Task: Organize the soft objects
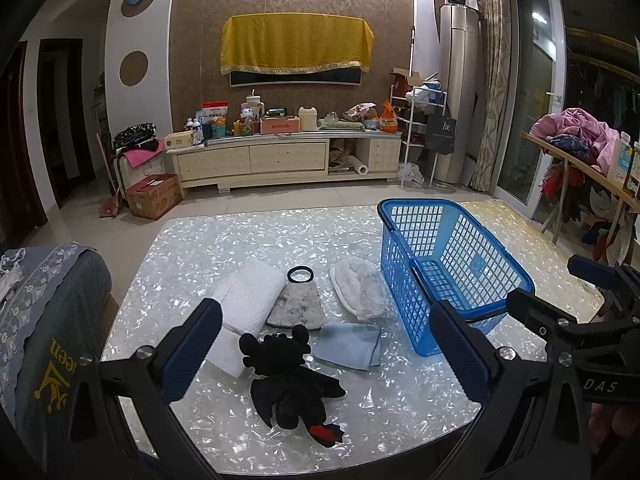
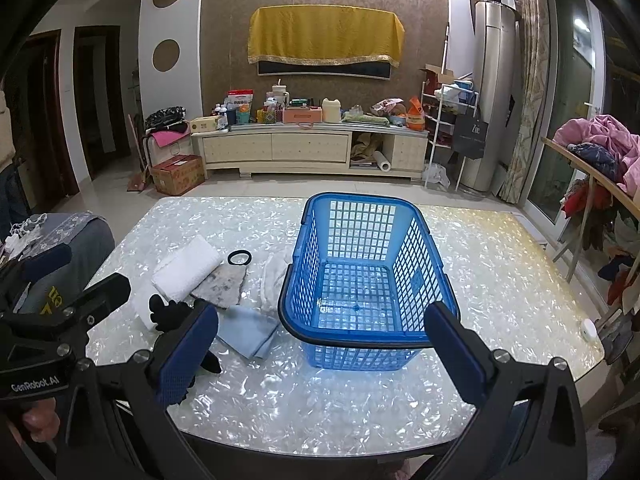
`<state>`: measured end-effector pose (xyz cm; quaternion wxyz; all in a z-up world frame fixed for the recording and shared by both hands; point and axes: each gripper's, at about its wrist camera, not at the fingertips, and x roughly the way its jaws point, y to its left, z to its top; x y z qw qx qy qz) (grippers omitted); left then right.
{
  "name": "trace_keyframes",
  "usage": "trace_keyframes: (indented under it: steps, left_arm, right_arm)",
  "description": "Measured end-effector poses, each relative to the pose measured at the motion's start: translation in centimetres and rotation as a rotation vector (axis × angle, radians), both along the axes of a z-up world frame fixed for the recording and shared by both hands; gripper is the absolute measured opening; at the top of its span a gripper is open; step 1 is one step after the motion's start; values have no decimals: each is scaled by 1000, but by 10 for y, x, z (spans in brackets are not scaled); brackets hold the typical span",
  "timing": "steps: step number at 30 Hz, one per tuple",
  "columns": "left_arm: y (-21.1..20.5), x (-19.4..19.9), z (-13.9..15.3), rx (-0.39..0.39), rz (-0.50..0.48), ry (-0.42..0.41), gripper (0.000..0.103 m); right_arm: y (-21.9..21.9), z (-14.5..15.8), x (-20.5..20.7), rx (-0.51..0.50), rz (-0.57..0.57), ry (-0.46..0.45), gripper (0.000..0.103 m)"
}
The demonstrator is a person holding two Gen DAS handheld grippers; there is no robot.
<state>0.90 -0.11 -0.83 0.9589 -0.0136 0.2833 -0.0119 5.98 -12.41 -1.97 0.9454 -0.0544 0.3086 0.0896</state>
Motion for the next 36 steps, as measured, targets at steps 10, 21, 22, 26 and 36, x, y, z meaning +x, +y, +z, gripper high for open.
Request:
trace_keyframes:
  steps: [10,21,22,26,36]
  left_arm:
    - [-1,0,0,-1,-2,-2,103]
    - [-4,-2,2,0,-8,-1,103]
    - [-4,-2,2,1,-5,0,103]
    - [1,1,4,-2,-2,10,103]
    - [46,17,9,23,0,88,103]
  right_arm:
    - [-1,0,-1,3,2,4,103]
    - [-1,0,-2,4,3,5,103]
    - [0,0,-2,2,4,6,103]
    - [5,1,0,-4,12,12,103]
    - [47,3,28,-33,146,85,103]
